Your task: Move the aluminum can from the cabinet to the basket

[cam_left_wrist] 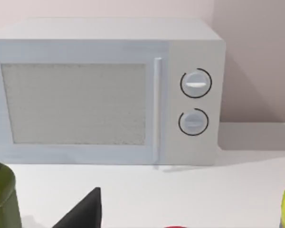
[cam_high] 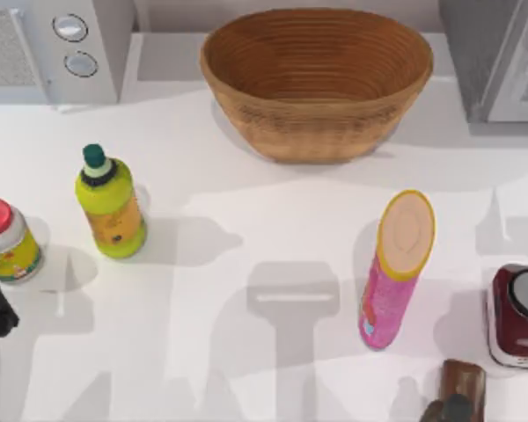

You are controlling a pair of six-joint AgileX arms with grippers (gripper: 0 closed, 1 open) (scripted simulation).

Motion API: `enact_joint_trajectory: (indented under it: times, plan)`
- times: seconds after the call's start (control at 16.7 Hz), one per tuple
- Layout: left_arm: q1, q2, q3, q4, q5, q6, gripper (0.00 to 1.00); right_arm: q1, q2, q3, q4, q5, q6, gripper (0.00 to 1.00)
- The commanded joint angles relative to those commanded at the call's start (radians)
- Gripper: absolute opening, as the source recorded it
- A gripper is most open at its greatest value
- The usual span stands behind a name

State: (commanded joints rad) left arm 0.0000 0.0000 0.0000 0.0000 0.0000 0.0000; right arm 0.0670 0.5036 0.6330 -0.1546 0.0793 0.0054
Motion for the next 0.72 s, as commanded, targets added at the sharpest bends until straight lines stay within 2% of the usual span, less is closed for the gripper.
enact_joint_trajectory:
  times: [0.42,0.72]
  plan:
    - [0.000,0.000,0.000,0.000,0.000,0.000,1.00,0.070,0.491,0.664,-0.154,0.072,0.005,1.00]
    - [0.000,0.000,0.000,0.000,0.000,0.000,1.00,0.106,0.743,1.008,-0.236,0.106,0.009,1.00]
